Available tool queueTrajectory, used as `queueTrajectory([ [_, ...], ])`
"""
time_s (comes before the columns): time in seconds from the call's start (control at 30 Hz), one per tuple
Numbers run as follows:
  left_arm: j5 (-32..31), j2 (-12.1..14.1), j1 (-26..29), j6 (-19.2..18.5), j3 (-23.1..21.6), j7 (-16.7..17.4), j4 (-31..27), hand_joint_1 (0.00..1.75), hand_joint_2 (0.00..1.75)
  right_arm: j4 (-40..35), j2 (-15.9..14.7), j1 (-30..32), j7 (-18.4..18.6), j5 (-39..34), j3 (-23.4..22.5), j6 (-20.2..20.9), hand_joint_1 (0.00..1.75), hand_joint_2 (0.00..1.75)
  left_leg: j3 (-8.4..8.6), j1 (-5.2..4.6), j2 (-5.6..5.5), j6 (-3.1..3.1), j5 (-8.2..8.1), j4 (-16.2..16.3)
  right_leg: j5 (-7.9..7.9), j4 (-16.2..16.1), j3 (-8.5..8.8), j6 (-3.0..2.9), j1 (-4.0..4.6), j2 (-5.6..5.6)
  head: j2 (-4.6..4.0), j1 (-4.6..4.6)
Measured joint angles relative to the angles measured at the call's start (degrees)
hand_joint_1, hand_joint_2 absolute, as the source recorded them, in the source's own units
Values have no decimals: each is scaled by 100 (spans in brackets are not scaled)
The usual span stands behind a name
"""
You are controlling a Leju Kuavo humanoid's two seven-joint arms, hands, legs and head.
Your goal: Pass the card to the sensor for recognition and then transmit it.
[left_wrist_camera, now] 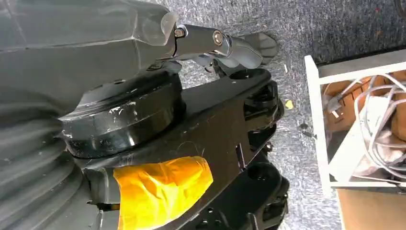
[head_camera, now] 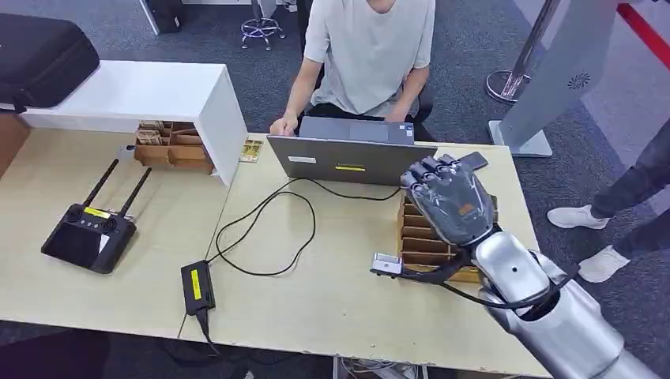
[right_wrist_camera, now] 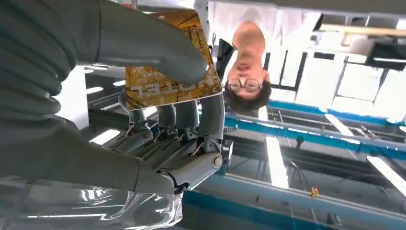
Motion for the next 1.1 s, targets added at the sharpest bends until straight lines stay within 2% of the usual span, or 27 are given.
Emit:
queueTrajectory([
  [0.3, -120, -2, -83, -20, -122, 63, 0, 0, 175, 800, 795, -498, -35, 124, 177, 201, 134, 175, 0, 1, -1, -4, 6, -1, 2, 2, -1, -1, 0, 0, 0, 0],
  [0.53, -173, -41, -148, -50, -216, 87, 0, 0, 175, 1380, 1182, -841, 59, 124, 267, 258, 134, 175, 0, 0, 1, -4, 7, 0, 7, 2, -3, -7, 0, 0, 0, 2],
  [0.9, -216, -50, -175, -68, -258, 90, 0, 0, 175, 2068, 1291, -1122, 208, 177, 212, 219, 134, 175, 0, 0, 1, -4, 7, 0, 8, 2, -4, -8, 0, 0, 0, 0],
  [1.1, -240, -48, -175, -79, -267, 87, 0, 0, 175, 2446, 1289, -1326, 282, 181, 4, 181, 134, 175, 0, 0, 1, -6, 8, 0, 11, 2, -5, -7, 0, 1, 0, 0],
])
